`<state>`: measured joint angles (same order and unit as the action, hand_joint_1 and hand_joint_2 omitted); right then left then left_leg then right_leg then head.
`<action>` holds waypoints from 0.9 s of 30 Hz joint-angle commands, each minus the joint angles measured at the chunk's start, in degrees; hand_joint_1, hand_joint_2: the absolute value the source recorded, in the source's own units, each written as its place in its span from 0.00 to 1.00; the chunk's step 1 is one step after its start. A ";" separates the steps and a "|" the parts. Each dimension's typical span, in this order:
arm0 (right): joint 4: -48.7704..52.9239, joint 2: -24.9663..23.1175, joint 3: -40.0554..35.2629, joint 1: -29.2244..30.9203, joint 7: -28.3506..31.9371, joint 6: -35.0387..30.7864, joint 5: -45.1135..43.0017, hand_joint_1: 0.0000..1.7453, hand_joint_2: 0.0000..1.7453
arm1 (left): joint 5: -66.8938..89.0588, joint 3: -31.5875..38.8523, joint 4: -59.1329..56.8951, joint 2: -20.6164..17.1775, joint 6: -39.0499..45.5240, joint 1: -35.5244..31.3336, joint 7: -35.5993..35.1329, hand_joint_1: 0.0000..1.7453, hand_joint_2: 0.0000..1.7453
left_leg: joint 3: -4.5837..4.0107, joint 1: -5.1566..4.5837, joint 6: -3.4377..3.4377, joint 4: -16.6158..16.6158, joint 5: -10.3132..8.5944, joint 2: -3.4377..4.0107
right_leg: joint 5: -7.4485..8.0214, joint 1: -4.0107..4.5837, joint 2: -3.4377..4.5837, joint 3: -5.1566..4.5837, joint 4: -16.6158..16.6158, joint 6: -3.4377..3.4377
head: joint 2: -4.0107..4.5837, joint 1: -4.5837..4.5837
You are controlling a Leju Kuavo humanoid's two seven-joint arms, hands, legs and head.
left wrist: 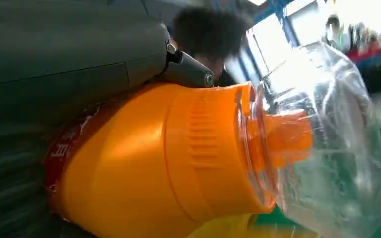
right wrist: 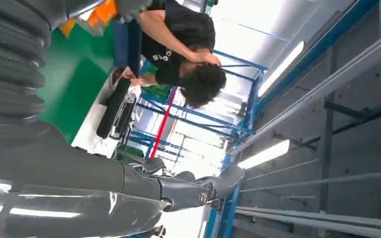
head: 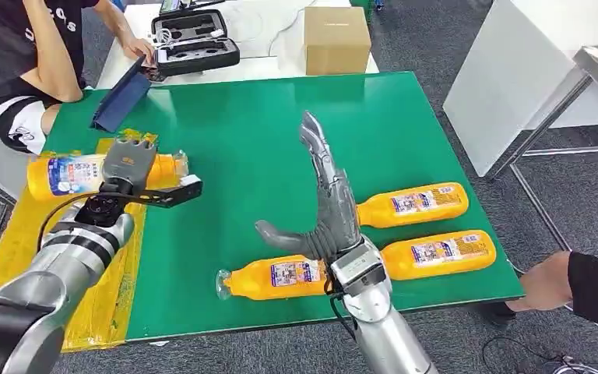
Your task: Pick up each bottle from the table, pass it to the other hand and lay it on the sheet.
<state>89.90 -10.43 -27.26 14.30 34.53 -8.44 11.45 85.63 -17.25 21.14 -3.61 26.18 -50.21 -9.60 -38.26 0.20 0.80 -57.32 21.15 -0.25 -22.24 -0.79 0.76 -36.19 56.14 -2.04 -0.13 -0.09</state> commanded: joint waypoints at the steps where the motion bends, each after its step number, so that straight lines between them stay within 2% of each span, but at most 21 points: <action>1: -2.54 1.69 -0.10 1.17 -0.60 -0.22 -0.80 0.00 1.00 | -3.63 4.57 -6.69 -1.45 -6.18 0.40 1.01 1.00 1.00 | 0.35 0.02 -0.03 0.00 0.15 0.11 | -0.09 0.04 0.05 0.34 -0.05 0.06 | 0.00 0.02; 3: -2.81 1.56 -0.22 1.27 -0.64 -0.16 -0.81 0.00 1.00 | -4.14 5.30 -6.97 -1.39 -7.21 1.13 0.84 1.00 1.00 | 0.61 0.04 -0.06 -0.04 0.29 0.17 | -0.20 0.06 0.07 0.59 -0.02 0.11 | 0.00 0.00; 5: -3.21 1.55 -0.37 1.31 -0.70 -0.09 -0.80 0.00 1.00 | -4.81 6.27 -7.07 -1.36 -7.64 1.91 0.81 1.00 1.00 | 0.24 0.00 -0.03 0.03 0.10 0.09 | -0.05 0.02 0.05 0.23 -0.05 0.06 | 0.00 0.00; 9: -4.34 1.44 -0.74 1.63 -0.71 -0.02 -0.77 0.00 1.00 | -5.96 8.06 -7.39 -1.57 -8.53 3.27 0.67 1.00 1.00 | 0.33 0.00 -0.04 0.04 0.13 0.09 | -0.09 0.02 0.05 0.32 -0.07 0.07 | 0.00 0.02; 13: -5.63 1.43 -0.91 2.46 -0.71 -0.07 -0.79 0.00 1.00 | -10.23 12.24 -7.40 -1.01 -9.86 4.71 6.00 1.00 1.00 | 0.31 0.01 -0.04 0.03 0.13 0.12 | -0.07 0.03 0.07 0.29 -0.06 0.06 | 0.00 0.00; 14: -5.96 1.42 -0.94 2.69 -0.71 -0.07 -0.79 0.00 1.00 | -10.65 12.80 -7.27 -0.77 -9.66 5.00 6.59 0.87 1.00 | 0.48 0.03 -0.05 0.00 0.21 0.12 | -0.15 0.05 0.04 0.46 -0.05 0.09 | 0.00 0.02; 15: -6.09 1.40 -0.97 2.79 -0.71 -0.07 -0.79 0.00 1.00 | -10.81 13.08 -7.19 -0.65 -9.29 5.15 6.65 0.25 1.00 | 0.42 0.01 -0.04 0.04 0.14 0.08 | -0.09 0.03 0.04 0.40 -0.07 0.07 | 0.00 0.00; 16: -6.25 1.38 -1.03 2.88 -0.71 -0.08 -0.79 0.00 1.00 | -11.30 13.67 -7.11 -0.39 -8.93 5.38 7.11 0.06 1.00 | 0.52 -0.01 -0.05 0.06 0.19 0.13 | -0.12 0.02 0.08 0.49 -0.07 0.09 | 0.00 0.00; 17: -6.44 1.36 -1.11 2.99 -0.71 -0.09 -0.79 0.00 1.00 | -12.04 14.54 -7.03 -0.13 -8.46 5.63 7.79 0.00 1.00 | 0.40 -0.02 -0.04 0.07 0.13 0.10 | -0.07 0.00 0.07 0.39 -0.07 0.06 | 0.00 0.00; 27: -6.89 1.34 -1.26 3.11 -0.70 -0.10 -0.79 0.00 1.00 | -13.39 16.14 -6.94 0.21 -7.86 5.89 9.16 0.00 1.00 | 0.61 0.00 -0.06 0.02 0.19 0.04 | -0.14 0.03 0.00 0.61 -0.05 0.11 | 0.00 0.00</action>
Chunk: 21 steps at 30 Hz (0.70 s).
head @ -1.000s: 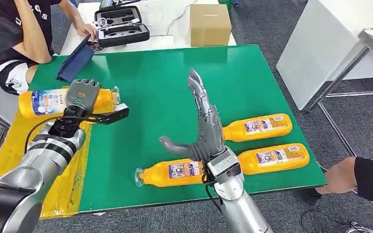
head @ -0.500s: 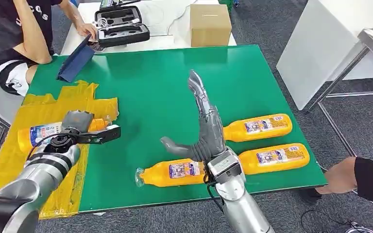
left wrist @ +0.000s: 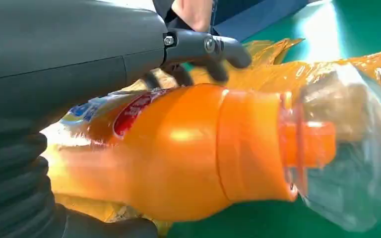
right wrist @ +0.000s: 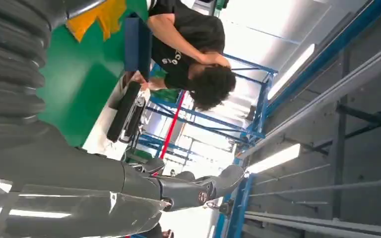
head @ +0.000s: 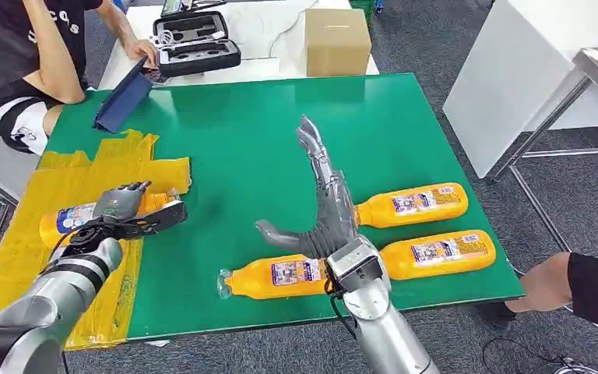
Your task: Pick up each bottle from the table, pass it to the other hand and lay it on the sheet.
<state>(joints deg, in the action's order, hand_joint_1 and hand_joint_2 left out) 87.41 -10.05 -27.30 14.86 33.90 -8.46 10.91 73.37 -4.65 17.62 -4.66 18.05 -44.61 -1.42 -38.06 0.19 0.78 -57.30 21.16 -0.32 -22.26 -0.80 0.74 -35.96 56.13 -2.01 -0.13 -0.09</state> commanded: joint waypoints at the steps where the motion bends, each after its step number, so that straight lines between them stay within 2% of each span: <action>1: -4.45 1.00 -1.27 2.56 -0.07 -0.08 -0.25 0.00 1.00 | -1.29 3.95 -3.30 1.31 0.95 0.28 1.38 0.00 1.00 | 0.31 0.01 -0.03 0.04 0.10 0.07 | -0.07 0.03 0.01 0.29 -0.06 0.06 | 0.00 0.02; 9: -5.15 1.12 -1.08 2.39 -0.03 -0.17 -0.26 0.00 1.00 | -6.88 10.24 -2.12 2.78 3.08 -0.21 8.48 0.00 1.00 | 0.24 0.02 -0.03 0.01 0.09 0.02 | -0.07 0.04 -0.04 0.24 -0.03 0.05 | 0.00 0.00; 10: -5.12 1.15 -0.96 2.23 -0.03 -0.21 -0.25 0.00 1.00 | -8.56 11.78 -1.72 3.16 3.33 -0.27 11.12 0.00 1.00 | 0.32 0.02 -0.04 -0.01 0.13 0.02 | -0.11 0.05 -0.06 0.32 -0.01 0.07 | 0.00 0.00; 12: -5.09 1.35 -0.68 1.93 -0.01 -0.28 -0.09 0.00 1.00 | -16.65 17.10 0.46 4.80 -0.72 0.02 22.15 0.00 1.00 | 0.35 0.04 -0.04 -0.03 0.17 -0.03 | -0.16 0.06 -0.12 0.37 -0.01 0.07 | 0.00 0.02; 14: -5.13 1.55 -0.27 1.56 0.04 -0.46 0.13 0.00 1.00 | -19.74 18.37 1.78 5.70 -2.87 0.21 26.95 0.00 1.00 | 0.24 0.04 -0.03 -0.02 0.12 -0.02 | -0.10 0.06 -0.11 0.26 -0.03 0.05 | 0.00 0.00; 15: -5.04 1.58 0.27 1.13 0.16 -0.57 0.40 0.00 1.00 | -23.68 19.32 3.81 6.57 -6.97 0.67 31.50 0.00 1.00 | 0.32 0.05 -0.03 -0.04 0.16 -0.03 | -0.15 0.07 -0.14 0.34 -0.02 0.06 | 0.00 0.02; 20: -5.01 1.63 0.58 0.89 0.25 -0.60 0.57 0.00 1.00 | -24.93 18.92 5.20 6.97 -8.29 0.96 31.86 0.00 1.00 | 0.08 0.02 -0.01 0.01 0.04 -0.01 | -0.01 0.03 -0.06 0.07 -0.06 0.02 | 0.00 0.00; 21: -4.98 1.55 0.55 0.92 0.25 -0.60 0.57 0.00 1.00 | -24.96 18.87 5.24 6.83 -8.39 1.00 31.84 0.00 1.00 | 0.27 0.03 -0.03 -0.02 0.13 -0.02 | -0.10 0.05 -0.10 0.27 -0.04 0.05 | 0.00 0.02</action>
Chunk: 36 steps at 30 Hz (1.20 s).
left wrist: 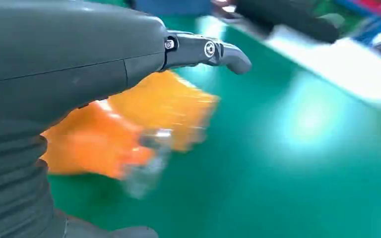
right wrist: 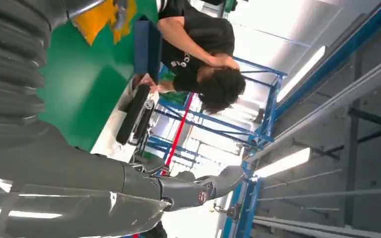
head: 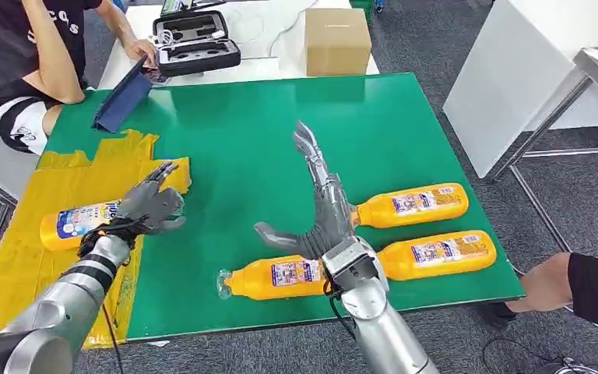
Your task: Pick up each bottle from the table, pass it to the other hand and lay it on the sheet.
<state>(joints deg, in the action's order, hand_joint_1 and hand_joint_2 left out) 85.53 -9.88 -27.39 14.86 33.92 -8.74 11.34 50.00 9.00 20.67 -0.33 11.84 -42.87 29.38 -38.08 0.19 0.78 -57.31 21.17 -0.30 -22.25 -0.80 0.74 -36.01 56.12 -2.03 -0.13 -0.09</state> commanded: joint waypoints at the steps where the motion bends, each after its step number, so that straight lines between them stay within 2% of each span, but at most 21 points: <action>1: -3.10 1.37 0.64 0.92 0.23 -0.31 0.14 0.00 1.00 | -1.59 5.22 2.18 2.50 -2.18 -0.73 1.04 0.00 1.00 | 0.23 0.02 -0.03 0.01 0.09 -0.01 | -0.07 0.04 -0.08 0.25 -0.03 0.06 | 0.00 0.02; 4: -3.08 1.32 0.63 0.95 0.23 -0.31 0.14 0.00 1.00 | -1.68 5.18 2.20 2.40 -2.24 -0.67 1.04 0.00 1.00 | 0.22 0.05 -0.05 0.00 0.11 0.06 | -0.06 0.06 -0.03 0.22 -0.03 0.07 | 0.00 0.00; 5: -3.04 1.26 0.86 0.81 0.26 -0.30 0.30 0.00 1.00 | -5.19 5.40 2.70 2.63 -6.58 -0.60 3.83 0.00 1.00 | 0.17 0.01 -0.04 0.03 0.06 0.04 | -0.04 0.03 -0.05 0.15 -0.03 0.05 | 0.00 0.00; 7: -3.02 1.35 1.43 0.40 0.31 -0.32 0.42 0.00 1.00 | -7.73 4.09 5.39 3.08 -10.04 0.24 6.41 0.00 1.00 | 0.18 0.03 -0.04 0.02 0.06 0.03 | -0.05 0.05 -0.09 0.17 -0.03 0.06 | 0.00 0.02; 10: -3.48 1.69 1.87 -0.09 -0.05 0.10 1.52 0.00 1.00 | -13.88 1.83 11.91 4.08 -15.47 2.97 7.59 0.00 1.00 | 0.19 0.05 -0.03 0.03 0.07 0.02 | -0.06 0.06 -0.09 0.19 -0.06 0.05 | 0.00 0.00; 12: -5.09 2.84 0.17 0.28 -2.44 -3.29 9.59 0.00 1.00 | -19.09 -0.01 16.98 4.33 -19.45 5.62 7.45 0.00 1.00 | 0.34 0.05 -0.03 0.01 0.15 -0.03 | -0.14 0.06 -0.16 0.37 -0.06 0.05 | 0.00 0.02; 14: -9.83 5.60 -4.05 1.98 -9.57 -3.73 21.19 0.00 1.00 | -25.83 -2.39 22.79 3.98 -22.58 9.44 6.71 0.00 1.00 | 0.42 0.05 -0.03 0.00 0.20 0.07 | -0.14 0.07 -0.05 0.44 -0.09 0.06 | 0.00 0.00; 16: -14.03 6.65 -6.90 2.91 -12.28 -5.44 28.79 0.00 1.00 | -30.95 -3.17 26.70 3.91 -25.20 12.44 6.34 0.00 1.00 | 0.30 0.01 -0.02 0.09 0.12 0.20 | -0.02 0.03 0.09 0.28 -0.15 0.04 | 0.00 0.02; 17: -15.39 7.20 -8.69 2.78 -12.13 -5.38 31.13 0.00 1.00 | -35.16 -3.70 28.52 3.94 -28.84 14.04 5.40 0.00 1.00 | 0.46 0.03 -0.03 0.08 0.20 0.24 | -0.07 0.05 0.11 0.45 -0.16 0.06 | 0.00 0.02; 18: -15.66 7.65 -9.66 2.14 -12.11 -5.04 32.03 0.00 1.00 | -36.47 -4.53 29.30 3.84 -29.58 14.98 4.93 0.00 1.00 | 0.26 0.01 -0.03 0.08 0.12 0.22 | -0.01 0.03 0.12 0.24 -0.13 0.05 | 0.00 0.00; 19: -15.88 8.13 -10.45 1.64 -12.11 -4.70 32.62 0.00 1.00 | -36.90 -5.41 29.44 3.90 -29.21 15.45 4.72 0.00 1.00 | 0.57 0.02 -0.05 0.12 0.23 0.26 | -0.10 0.06 0.12 0.54 -0.20 0.09 | 0.00 0.02; 22: -17.62 11.14 -13.02 0.25 -13.95 -1.84 35.59 0.00 1.00 | -38.85 -7.61 28.50 5.41 -29.69 16.05 4.82 0.00 1.00 | 0.38 0.02 -0.04 0.09 0.16 -0.07 | -0.13 0.05 -0.16 0.42 -0.15 0.07 | 0.00 0.00; 24: -18.86 12.95 -12.97 -0.70 -14.50 -2.21 37.30 0.00 1.00 | -38.11 -9.91 29.98 5.90 -27.85 17.09 6.52 0.00 1.00 | 0.38 0.01 -0.02 0.10 0.15 -0.15 | -0.15 0.04 -0.22 0.43 -0.17 0.07 | 0.00 0.00; 29: -18.50 13.11 -11.62 -1.50 -14.49 -2.24 37.19 0.00 1.00 | -39.21 -10.98 31.98 5.86 -27.51 18.13 6.32 0.00 1.00 | 0.13 -0.02 -0.01 0.03 0.12 -0.07 | -0.09 0.01 -0.10 0.18 -0.08 0.04 | 0.00 0.00; 30: -18.19 12.88 -10.98 -1.83 -14.50 -2.09 37.23 0.00 1.00 | -40.11 -11.21 32.42 5.79 -27.94 18.35 6.11 0.00 1.00 | 0.31 -0.01 -0.02 0.00 0.22 -0.04 | -0.18 0.03 -0.10 0.38 -0.07 0.07 | 0.00 0.02; 31: -17.91 12.86 -10.48 -2.29 -14.61 -1.98 37.29 0.00 1.00 | -40.18 -11.60 33.01 5.81 -27.61 18.77 6.13 0.00 1.00 | 0.10 -0.02 -0.02 0.03 0.13 -0.01 | -0.07 0.01 -0.04 0.14 -0.07 0.04 | 0.00 0.02; 36: -18.55 12.85 -8.16 -3.81 -16.34 -1.99 38.95 0.00 1.00 | -41.93 -12.01 33.48 6.11 -26.77 19.41 5.33 0.00 1.00 | 0.39 0.01 -0.06 0.03 0.23 -0.12 | -0.21 0.06 -0.22 0.44 -0.08 0.10 | 0.00 -0.02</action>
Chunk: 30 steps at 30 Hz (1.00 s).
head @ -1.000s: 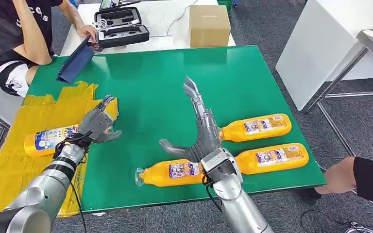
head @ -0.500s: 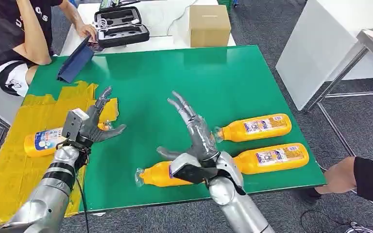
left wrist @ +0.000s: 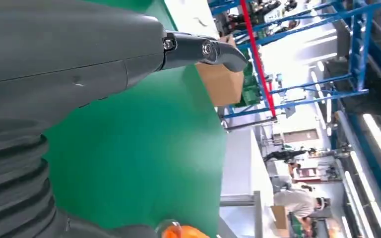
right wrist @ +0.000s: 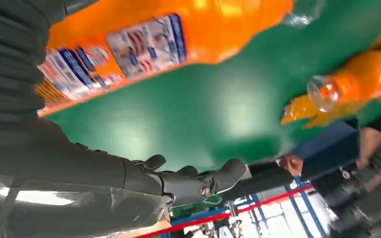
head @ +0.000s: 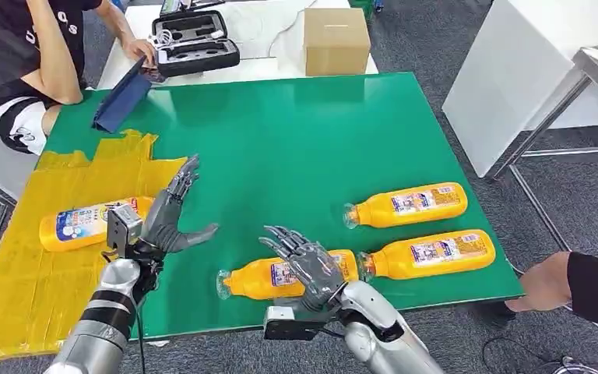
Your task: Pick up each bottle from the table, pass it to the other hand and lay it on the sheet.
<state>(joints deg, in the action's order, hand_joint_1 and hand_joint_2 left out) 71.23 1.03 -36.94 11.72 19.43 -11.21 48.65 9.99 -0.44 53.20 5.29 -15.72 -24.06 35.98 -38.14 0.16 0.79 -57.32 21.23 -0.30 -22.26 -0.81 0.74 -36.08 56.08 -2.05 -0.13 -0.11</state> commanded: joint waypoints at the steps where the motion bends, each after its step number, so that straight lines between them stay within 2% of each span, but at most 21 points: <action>1: -4.96 1.96 2.02 -0.59 -4.39 -0.17 3.41 0.00 1.00 | -2.20 -2.46 1.02 0.39 0.95 0.84 -1.33 0.00 1.00 | 0.36 0.03 -0.05 0.05 0.12 -0.10 | -0.15 0.06 -0.17 0.40 -0.07 0.08 | 0.00 0.04; 3: -6.54 1.80 3.38 -0.15 -9.65 -3.91 8.48 0.00 1.00 | -1.85 -2.29 1.83 0.27 2.32 1.61 -1.66 0.00 1.00 | 0.57 0.04 -0.06 0.03 0.22 -0.04 | -0.23 0.09 -0.15 0.60 -0.06 0.11 | 0.00 0.02; 11: -6.85 1.84 3.71 0.09 -9.58 -3.74 8.38 0.00 1.00 | -1.87 -2.32 2.07 0.31 2.38 1.87 -1.68 0.00 1.00 | 0.26 0.03 -0.04 0.05 0.08 -0.03 | -0.10 0.03 -0.11 0.27 -0.05 0.07 | 0.00 0.04; 16: -7.97 0.82 7.01 0.01 -13.47 -5.01 12.37 0.00 1.00 | -1.12 -2.96 4.75 0.89 3.44 3.92 -2.53 0.00 1.00 | 0.43 0.03 -0.06 0.01 0.19 0.00 | -0.19 0.05 -0.10 0.44 -0.01 0.11 | 0.00 0.02; 17: -8.92 0.59 7.43 0.34 -14.91 -5.20 14.31 0.00 1.00 | -1.14 -3.14 5.05 0.97 3.56 4.19 -2.78 0.00 1.00 | 0.21 0.02 -0.04 0.03 0.08 0.00 | -0.08 0.02 -0.06 0.21 -0.03 0.06 | 0.00 0.00; 20: -11.89 0.18 7.58 1.49 -18.06 -5.31 18.34 0.00 1.00 | -1.37 -3.32 5.42 1.04 3.57 4.29 -3.13 0.00 1.00 | 0.41 0.04 -0.05 0.01 0.18 0.02 | -0.16 0.06 -0.07 0.43 -0.04 0.10 | 0.00 0.02; 21: -12.83 0.02 7.66 1.74 -18.90 -5.32 19.38 0.00 1.00 | -1.44 -3.38 5.65 1.09 3.50 4.40 -3.23 0.00 1.00 | 0.19 0.03 -0.03 0.03 0.07 0.04 | -0.05 0.04 -0.01 0.19 -0.04 0.06 | 0.00 0.00; 22: -13.61 -0.05 7.69 2.03 -19.22 -5.08 19.72 0.00 1.00 | -1.45 -3.48 5.94 1.06 3.38 4.46 -3.30 0.00 1.00 | 0.37 0.03 -0.05 0.02 0.15 0.05 | -0.13 0.04 -0.03 0.37 -0.04 0.08 | 0.00 0.02; 27: -17.59 -0.27 7.58 3.53 -19.54 -3.19 19.45 0.00 1.00 | -1.01 -4.49 7.00 1.23 3.43 4.82 -3.52 0.00 1.00 | 0.18 0.03 -0.03 0.04 0.05 0.03 | -0.04 0.04 -0.04 0.19 -0.05 0.05 | 0.00 0.02; 30: -22.25 -0.09 6.82 5.50 -20.41 -1.75 20.59 0.00 1.00 | -1.04 -5.04 6.22 1.34 3.31 4.55 -3.74 0.00 1.00 | 0.44 0.04 -0.05 0.02 0.14 0.03 | -0.12 0.06 -0.07 0.45 -0.05 0.09 | 0.00 0.00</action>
<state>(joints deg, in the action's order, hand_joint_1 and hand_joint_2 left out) 62.44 1.55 -29.94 12.49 0.37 -15.57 68.22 8.76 -3.50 60.68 6.43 -12.28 -18.83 32.94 -38.07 0.17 0.79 -57.31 21.24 -0.28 -22.26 -0.80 0.75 -36.02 56.08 -2.04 -0.13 -0.11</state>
